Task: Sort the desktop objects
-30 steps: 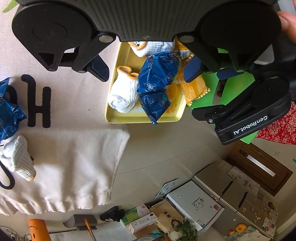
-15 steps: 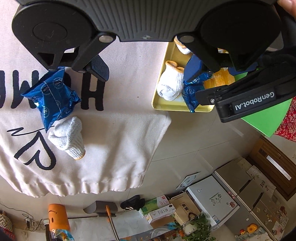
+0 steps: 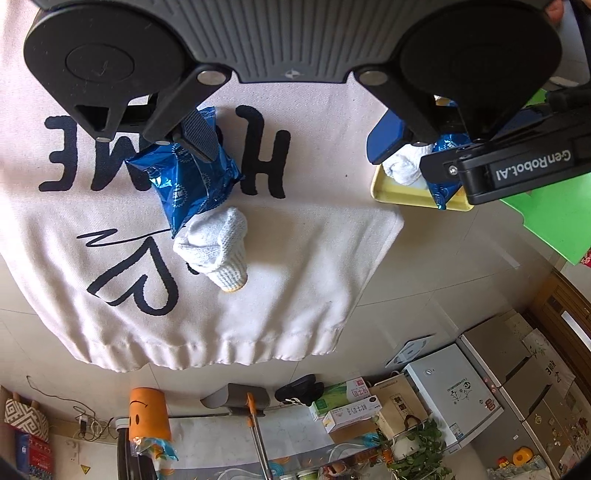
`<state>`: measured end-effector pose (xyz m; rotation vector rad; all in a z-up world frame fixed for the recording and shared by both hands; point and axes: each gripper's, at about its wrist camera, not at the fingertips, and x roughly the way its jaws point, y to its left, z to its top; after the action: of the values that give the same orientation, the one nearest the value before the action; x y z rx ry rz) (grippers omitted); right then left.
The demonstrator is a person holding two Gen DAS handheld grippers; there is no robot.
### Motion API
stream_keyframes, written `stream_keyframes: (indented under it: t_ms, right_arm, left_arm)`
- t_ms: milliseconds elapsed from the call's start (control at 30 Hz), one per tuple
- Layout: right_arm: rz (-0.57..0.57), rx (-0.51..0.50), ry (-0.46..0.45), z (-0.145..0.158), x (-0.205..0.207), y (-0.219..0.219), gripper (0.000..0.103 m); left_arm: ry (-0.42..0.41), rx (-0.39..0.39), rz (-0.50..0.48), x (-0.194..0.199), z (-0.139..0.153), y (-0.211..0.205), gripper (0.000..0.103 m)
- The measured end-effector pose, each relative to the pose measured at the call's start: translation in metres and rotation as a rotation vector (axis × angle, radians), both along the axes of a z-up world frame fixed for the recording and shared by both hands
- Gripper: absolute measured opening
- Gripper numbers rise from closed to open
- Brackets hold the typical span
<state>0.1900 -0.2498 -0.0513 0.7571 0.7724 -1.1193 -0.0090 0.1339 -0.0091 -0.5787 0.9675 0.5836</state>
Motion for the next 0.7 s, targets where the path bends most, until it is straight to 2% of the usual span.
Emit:
stream_keyframes:
  t_ms: [500, 700]
  right_arm:
    - [-0.06, -0.11, 0.095, -0.008, -0.028, -0.047, 0.088]
    - [-0.044, -0.122, 0.081, -0.016, -0.03, -0.068, 0.088]
  left_arm:
    - [0.026, -0.026, -0.025, 0.011, -0.01, -0.016, 0.102]
    - [0.046, -0.039, -0.032, 0.016, -0.017, -0.02, 0.102]
